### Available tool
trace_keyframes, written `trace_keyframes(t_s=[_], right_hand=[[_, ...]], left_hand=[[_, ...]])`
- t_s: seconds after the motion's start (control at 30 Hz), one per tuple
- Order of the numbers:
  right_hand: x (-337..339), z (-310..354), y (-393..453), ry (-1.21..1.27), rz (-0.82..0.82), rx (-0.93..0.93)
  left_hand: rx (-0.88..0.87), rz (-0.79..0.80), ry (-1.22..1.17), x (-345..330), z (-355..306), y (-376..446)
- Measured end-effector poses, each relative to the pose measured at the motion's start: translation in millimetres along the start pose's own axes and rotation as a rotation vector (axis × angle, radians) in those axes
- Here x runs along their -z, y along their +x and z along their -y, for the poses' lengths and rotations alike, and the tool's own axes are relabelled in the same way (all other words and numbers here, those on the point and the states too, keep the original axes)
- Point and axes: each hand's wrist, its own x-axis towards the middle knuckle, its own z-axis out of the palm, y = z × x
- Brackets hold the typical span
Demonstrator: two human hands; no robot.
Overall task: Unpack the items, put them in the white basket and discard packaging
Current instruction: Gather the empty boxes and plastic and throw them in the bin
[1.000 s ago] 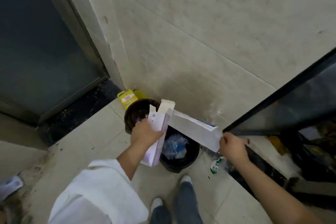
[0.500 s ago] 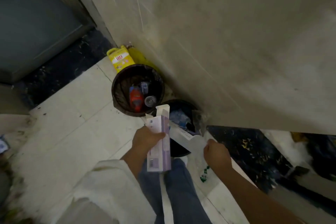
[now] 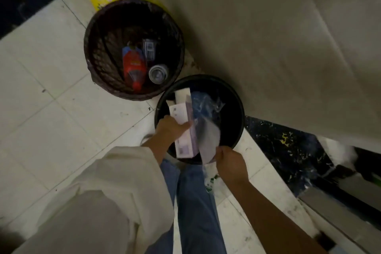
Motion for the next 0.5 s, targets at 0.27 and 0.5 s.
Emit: trace_keyframes(t_s=[0.27,0.5], right_hand=[[8.2,-25.0,1.4,0.220,-0.170,-0.045],[4.4,-2.2,23.1,0.026,0.079,-0.018]], left_hand=[[-0.055,-0.046,0.162,1.2,7.9,-11.5],[-0.345,-0.215,0.250,33.7,-12.7,-15.5]])
